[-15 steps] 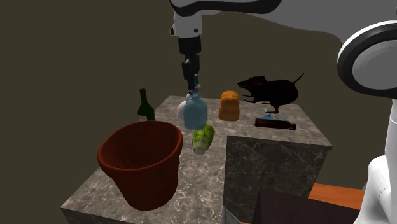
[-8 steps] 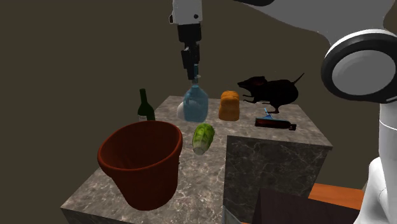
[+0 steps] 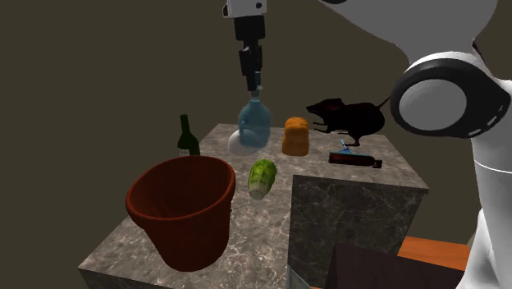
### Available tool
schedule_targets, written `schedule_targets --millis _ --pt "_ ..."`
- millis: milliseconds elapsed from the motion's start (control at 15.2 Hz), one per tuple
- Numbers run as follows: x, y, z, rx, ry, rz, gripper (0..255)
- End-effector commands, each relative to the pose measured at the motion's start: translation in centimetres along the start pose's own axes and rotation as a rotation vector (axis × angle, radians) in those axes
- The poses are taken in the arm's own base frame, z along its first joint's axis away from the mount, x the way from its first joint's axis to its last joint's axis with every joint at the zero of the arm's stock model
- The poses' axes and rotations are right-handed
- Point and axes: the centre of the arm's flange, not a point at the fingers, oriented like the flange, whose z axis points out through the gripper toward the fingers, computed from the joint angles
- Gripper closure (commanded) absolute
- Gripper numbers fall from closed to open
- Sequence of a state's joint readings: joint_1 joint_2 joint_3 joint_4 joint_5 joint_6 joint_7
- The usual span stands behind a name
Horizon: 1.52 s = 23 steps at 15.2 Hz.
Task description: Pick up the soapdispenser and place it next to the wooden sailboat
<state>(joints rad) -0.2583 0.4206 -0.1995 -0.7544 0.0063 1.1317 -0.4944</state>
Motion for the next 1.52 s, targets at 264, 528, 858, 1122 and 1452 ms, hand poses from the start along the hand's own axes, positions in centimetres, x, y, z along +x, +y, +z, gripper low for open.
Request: schedule_targets --millis 264,528,858,1122,1452 --pt "-6.3 3.9 2.1 -0.001 0.004 0.0 255" --pt "-10.5 6.7 3.7 -0.001 0.004 0.0 255" --pt "-15.7 10.2 5.6 -0.001 0.004 0.0 255" --pt "-19.9 13.0 7.2 -0.001 0.004 0.0 255" --pt "-25.2 16.5 9.1 -0.001 0.004 0.0 255"
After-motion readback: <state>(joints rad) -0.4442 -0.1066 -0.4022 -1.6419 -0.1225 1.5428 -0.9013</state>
